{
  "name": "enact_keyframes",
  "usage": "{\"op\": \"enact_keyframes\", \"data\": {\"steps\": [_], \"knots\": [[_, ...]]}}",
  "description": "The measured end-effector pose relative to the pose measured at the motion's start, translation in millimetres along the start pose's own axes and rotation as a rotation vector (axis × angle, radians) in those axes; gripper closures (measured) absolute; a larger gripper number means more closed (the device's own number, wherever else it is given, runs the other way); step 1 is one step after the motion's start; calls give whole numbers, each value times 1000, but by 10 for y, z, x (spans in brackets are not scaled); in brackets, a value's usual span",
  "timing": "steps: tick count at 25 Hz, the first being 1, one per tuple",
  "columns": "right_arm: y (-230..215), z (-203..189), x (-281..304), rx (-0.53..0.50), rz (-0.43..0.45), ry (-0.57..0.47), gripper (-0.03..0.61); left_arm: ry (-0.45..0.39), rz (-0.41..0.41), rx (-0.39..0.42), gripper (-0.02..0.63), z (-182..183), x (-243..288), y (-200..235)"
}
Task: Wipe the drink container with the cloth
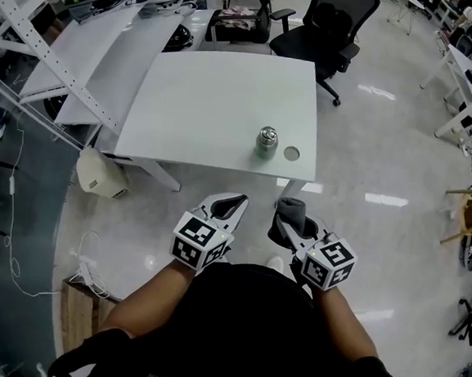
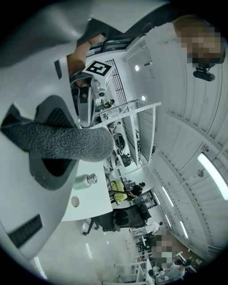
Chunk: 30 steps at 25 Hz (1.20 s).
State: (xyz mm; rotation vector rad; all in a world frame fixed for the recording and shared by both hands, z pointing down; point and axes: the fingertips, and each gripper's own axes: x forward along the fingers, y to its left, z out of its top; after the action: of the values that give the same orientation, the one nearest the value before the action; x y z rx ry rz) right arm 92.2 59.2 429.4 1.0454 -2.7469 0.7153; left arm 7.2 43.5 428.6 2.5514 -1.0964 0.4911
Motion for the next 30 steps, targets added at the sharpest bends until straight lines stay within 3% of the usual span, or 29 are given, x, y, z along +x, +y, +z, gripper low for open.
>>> {"op": "enact_keyframes", "data": {"steps": [30], "knots": [[17,-65,185,30,-72,10,468,-4,-50,27,595,-47,-71,212]]}}
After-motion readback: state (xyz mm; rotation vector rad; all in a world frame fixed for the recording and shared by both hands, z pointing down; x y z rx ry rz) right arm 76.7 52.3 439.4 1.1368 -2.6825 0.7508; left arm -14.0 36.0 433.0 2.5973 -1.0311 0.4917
